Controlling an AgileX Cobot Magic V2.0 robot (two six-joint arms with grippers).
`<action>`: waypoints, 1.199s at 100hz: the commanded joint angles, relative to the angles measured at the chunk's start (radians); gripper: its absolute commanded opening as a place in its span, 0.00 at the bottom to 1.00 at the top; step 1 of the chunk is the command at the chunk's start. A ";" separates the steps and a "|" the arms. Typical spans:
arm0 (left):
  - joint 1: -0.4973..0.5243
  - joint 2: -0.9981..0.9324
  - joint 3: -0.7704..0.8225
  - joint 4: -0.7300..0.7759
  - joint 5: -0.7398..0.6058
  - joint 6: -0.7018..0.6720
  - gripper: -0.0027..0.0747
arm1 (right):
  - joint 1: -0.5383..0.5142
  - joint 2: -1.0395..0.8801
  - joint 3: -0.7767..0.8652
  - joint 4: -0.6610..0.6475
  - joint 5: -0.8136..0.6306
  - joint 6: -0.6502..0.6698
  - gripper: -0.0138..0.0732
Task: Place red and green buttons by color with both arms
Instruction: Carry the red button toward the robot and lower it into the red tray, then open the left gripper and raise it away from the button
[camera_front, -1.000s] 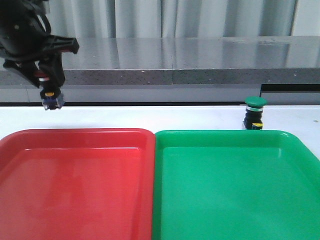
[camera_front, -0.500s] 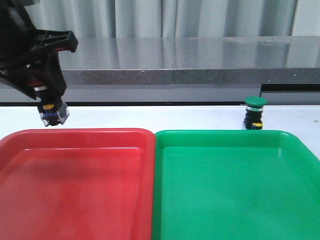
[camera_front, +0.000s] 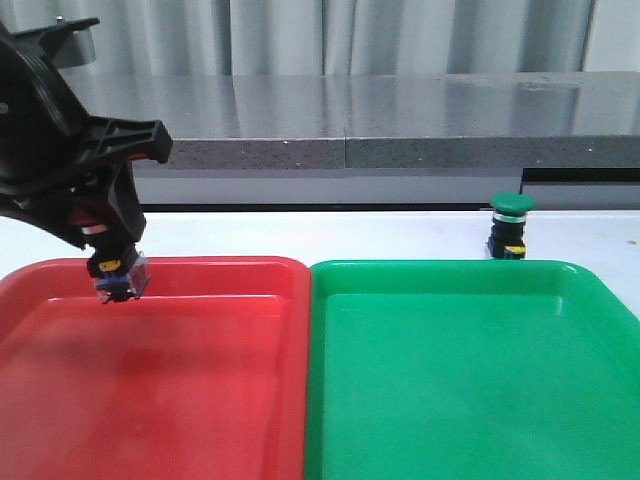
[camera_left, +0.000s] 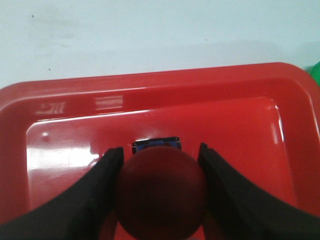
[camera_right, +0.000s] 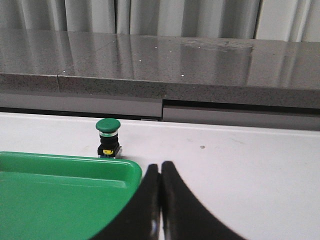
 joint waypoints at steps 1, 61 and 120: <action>-0.009 -0.014 -0.022 -0.012 -0.052 -0.012 0.18 | -0.001 -0.018 -0.014 0.000 -0.089 -0.008 0.09; -0.045 0.054 -0.020 -0.030 -0.052 -0.012 0.29 | -0.001 -0.018 -0.014 0.000 -0.089 -0.008 0.09; -0.054 -0.003 -0.022 -0.025 -0.057 -0.012 0.85 | -0.001 -0.018 -0.014 0.000 -0.089 -0.008 0.09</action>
